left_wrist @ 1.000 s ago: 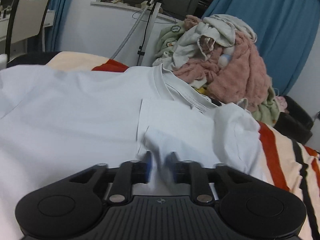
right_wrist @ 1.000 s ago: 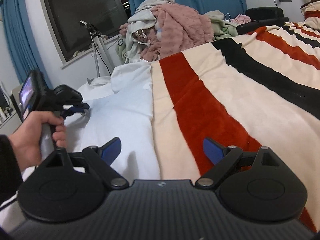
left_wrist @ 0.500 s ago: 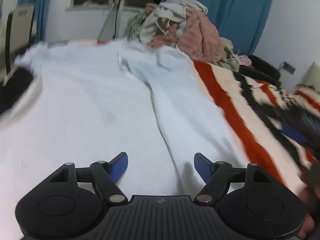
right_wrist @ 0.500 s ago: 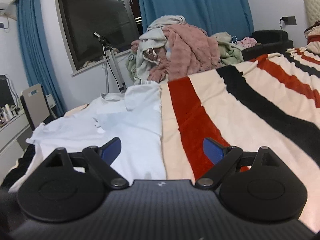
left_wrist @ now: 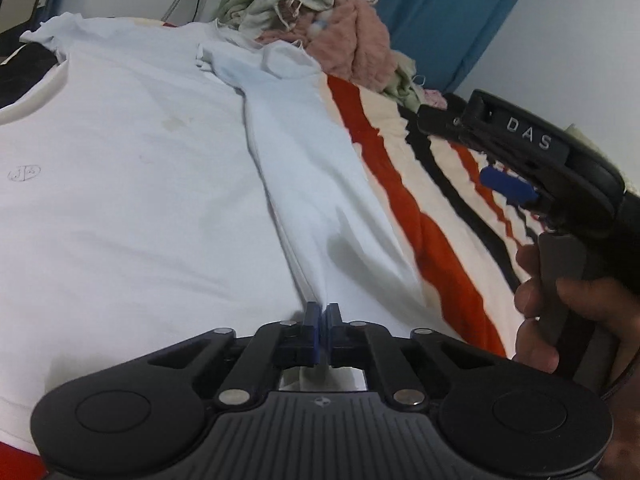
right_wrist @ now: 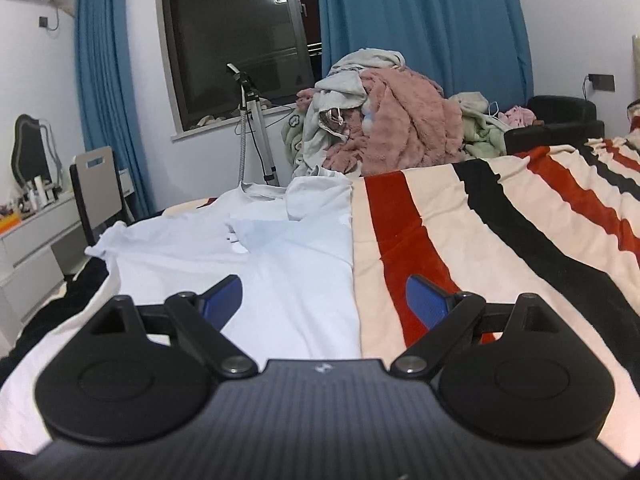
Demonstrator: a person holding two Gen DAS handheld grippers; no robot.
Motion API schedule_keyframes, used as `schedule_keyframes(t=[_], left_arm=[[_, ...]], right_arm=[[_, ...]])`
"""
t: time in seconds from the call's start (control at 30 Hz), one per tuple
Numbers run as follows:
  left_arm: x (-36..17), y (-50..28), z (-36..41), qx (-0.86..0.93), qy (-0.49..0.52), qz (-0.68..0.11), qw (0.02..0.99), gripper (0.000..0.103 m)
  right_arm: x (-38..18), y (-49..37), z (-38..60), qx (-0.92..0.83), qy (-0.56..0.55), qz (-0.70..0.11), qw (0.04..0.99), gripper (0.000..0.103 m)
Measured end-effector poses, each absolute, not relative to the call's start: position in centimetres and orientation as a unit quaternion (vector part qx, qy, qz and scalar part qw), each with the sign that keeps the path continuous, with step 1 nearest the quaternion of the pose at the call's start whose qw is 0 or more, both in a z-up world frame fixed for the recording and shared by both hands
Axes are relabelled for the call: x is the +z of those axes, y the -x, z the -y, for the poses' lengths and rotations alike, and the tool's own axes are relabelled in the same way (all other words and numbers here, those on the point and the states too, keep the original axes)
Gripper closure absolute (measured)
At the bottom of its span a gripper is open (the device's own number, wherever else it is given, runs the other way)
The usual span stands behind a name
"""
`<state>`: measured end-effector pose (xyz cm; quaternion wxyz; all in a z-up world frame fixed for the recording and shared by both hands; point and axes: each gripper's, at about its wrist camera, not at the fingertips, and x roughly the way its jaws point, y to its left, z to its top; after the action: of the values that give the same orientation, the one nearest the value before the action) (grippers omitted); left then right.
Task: Fold clothes
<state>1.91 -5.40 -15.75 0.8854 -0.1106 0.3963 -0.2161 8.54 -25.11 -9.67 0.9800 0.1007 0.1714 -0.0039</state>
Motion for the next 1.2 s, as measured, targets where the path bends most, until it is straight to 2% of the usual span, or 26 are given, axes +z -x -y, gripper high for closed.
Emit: schedule_keyframes(t=[0.2, 0.23, 0.27, 0.3, 0.33, 0.37, 0.47, 0.67, 0.83, 1.2], left_arm=[[-15.6, -1.4, 4.8, -0.195, 0.091, -0.398, 0.892, 0.095], [-15.4, -1.3, 4.8, -0.195, 0.087, -0.398, 0.892, 0.088], [-15.1, -1.0, 4.7, -0.195, 0.081, -0.396, 0.894, 0.073], [-14.8, -1.1, 4.6, -0.193, 0.076, -0.392, 0.896, 0.064], [-14.4, -0.9, 4.3, -0.185, 0.071, -0.385, 0.901, 0.050], [-13.9, -0.5, 3.9, -0.170, 0.065, -0.378, 0.908, 0.043], [-12.7, 0.3, 2.3, -0.126, 0.054, -0.356, 0.924, 0.038], [-11.7, -0.7, 0.1, -0.095, 0.087, -0.350, 0.928, 0.036], [-11.3, -1.5, 0.5, -0.108, 0.089, -0.346, 0.928, 0.034], [-11.8, -2.9, 0.6, -0.098, 0.098, -0.345, 0.928, 0.032]], right_arm=[[-10.7, -9.5, 24.2, 0.011, -0.086, -0.182, 0.979, 0.013], [-11.0, -9.8, 23.9, 0.013, -0.086, -0.185, 0.979, 0.013], [-11.3, -10.2, 23.6, 0.017, -0.085, -0.188, 0.978, 0.013], [-11.7, -10.6, 23.3, 0.022, -0.084, -0.191, 0.978, 0.013], [-12.0, -11.1, 23.0, 0.027, -0.082, -0.195, 0.977, 0.013], [-12.4, -11.5, 22.7, 0.032, -0.080, -0.198, 0.976, 0.013], [-13.8, -12.9, 21.6, 0.046, -0.076, -0.218, 0.972, 0.013], [-17.8, -15.9, 19.4, 0.068, -0.041, -0.282, 0.956, 0.011], [-18.6, -15.6, 18.0, 0.054, -0.004, -0.270, 0.961, 0.003], [-18.5, -15.7, 18.9, 0.053, -0.022, -0.278, 0.959, 0.000]])
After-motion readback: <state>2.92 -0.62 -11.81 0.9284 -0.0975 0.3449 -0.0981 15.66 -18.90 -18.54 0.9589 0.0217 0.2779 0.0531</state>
